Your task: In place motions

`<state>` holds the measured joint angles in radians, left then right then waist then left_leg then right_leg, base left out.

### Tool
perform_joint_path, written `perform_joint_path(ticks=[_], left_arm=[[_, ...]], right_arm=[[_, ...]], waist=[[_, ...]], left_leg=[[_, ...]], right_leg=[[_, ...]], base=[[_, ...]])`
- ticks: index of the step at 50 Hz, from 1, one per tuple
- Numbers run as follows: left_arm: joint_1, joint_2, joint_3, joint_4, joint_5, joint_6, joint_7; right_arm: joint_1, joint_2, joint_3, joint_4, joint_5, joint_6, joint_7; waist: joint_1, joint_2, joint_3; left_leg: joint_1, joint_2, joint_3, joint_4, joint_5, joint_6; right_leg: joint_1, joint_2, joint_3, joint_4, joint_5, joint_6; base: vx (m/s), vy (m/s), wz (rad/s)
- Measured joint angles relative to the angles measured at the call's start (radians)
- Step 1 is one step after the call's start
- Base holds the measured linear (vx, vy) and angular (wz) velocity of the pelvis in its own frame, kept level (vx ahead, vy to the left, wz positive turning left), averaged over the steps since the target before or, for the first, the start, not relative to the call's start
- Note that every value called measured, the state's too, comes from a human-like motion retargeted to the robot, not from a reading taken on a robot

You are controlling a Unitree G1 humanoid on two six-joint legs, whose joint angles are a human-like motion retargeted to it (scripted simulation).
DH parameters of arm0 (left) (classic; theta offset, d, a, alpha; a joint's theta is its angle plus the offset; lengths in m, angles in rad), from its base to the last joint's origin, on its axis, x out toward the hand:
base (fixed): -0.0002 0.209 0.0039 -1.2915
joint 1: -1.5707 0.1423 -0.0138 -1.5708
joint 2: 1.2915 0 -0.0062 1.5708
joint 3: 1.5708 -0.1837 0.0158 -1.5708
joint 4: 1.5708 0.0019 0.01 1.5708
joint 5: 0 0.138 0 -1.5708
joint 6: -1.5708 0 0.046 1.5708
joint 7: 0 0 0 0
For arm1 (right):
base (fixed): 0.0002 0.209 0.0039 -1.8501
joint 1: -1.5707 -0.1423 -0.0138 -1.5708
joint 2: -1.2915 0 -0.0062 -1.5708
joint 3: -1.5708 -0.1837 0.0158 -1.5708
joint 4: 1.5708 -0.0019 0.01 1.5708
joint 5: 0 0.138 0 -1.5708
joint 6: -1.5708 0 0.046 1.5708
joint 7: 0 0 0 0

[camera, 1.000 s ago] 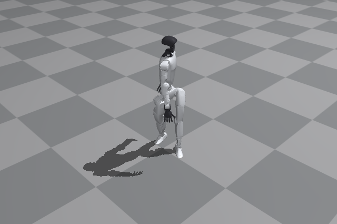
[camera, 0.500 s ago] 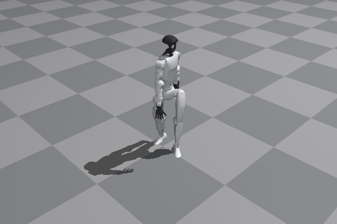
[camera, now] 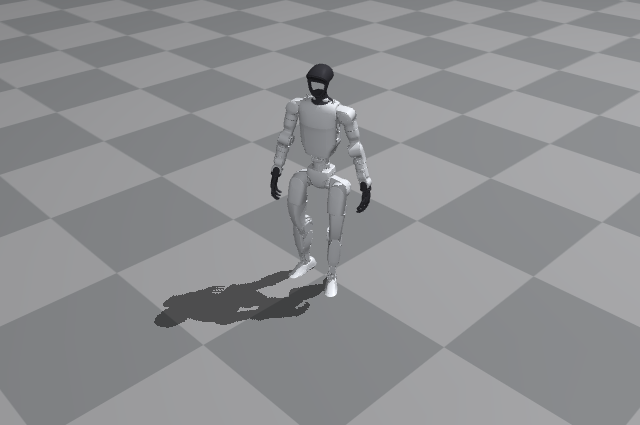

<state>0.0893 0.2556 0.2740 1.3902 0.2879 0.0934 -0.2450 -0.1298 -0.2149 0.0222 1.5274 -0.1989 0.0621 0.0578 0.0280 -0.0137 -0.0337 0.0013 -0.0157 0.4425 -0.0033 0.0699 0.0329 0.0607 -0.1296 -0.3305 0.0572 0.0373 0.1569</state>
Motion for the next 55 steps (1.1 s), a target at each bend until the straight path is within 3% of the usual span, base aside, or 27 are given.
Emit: perform_joint_path(ticks=[8, 14, 20, 33, 42, 55], left_arm=[[-0.02, -0.016, 0.058, -0.066, -0.085, -0.005, 0.018], [-0.027, -0.063, 0.078, -0.051, -0.121, -0.014, 0.006], [-0.003, -0.095, 0.023, 0.019, -0.08, -0.021, -0.01], [0.119, -0.158, 0.008, 0.207, -0.041, 0.025, 0.025], [0.166, -0.135, -0.019, 0.208, -0.019, 0.038, 0.021], [0.09, -0.126, -0.033, 0.079, -0.075, 0.01, -0.011]], right_arm=[[0.05, 0.008, -0.038, 0.08, 0.057, -0.025, -0.004], [0.11, 0.019, -0.092, 0.119, 0.137, -0.034, -0.07], [0.186, 0.03, -0.107, 0.104, 0.153, -0.03, -0.034], [0.155, 0.038, 0.076, -0.039, -0.193, 0.05, 0.084], [0.075, 0.061, 0.175, -0.197, -0.195, 0.021, 0.084], [-0.012, 0.073, 0.281, -0.122, -0.216, 0.029, 0.072]], waist=[[-0.035, 0.018, 0.01], [-0.077, 0.028, 0.005], [-0.076, 0.025, -0.017], [-0.066, 0.003, -0.061], [-0.095, 0.006, -0.061], [-0.224, 0.011, -0.001]], left_leg=[[0.052, 0.019, 0.131, -0.017, -0.006, -0.016], [0.056, 0.031, 0.154, -0.019, 0.004, -0.025], [0.054, 0.036, 0.146, -0.018, 0.017, -0.032], [0.074, 0.05, 0.192, -0.024, 0.025, -0.067], [0.111, 0.097, 0.294, -0.011, 0.014, -0.098], [0.171, 0.127, 0.455, 0.014, 0.012, -0.137]], right_leg=[[-0.057, 0.028, 0.152, 0.002, 0.046, -0.006], [-0.058, 0.039, 0.16, -0.019, 0.061, -0.007], [-0.052, 0.04, 0.133, -0.032, 0.064, -0.011], [-0.098, 0.057, 0.173, -0.028, 0.089, -0.033], [-0.14, 0.119, 0.296, -0.022, 0.125, -0.046], [-0.192, 0.204, 0.505, -0.019, 0.191, -0.058]], base=[[-0.04, -0.11, -1.02], [-0.01, -0.1, -0.18], [0.04, -0.09, 0.12], [-0.01, -0.1, -0.23], [-0.13, -0.23, -0.81], [-0.22, -0.11, -0.95]])
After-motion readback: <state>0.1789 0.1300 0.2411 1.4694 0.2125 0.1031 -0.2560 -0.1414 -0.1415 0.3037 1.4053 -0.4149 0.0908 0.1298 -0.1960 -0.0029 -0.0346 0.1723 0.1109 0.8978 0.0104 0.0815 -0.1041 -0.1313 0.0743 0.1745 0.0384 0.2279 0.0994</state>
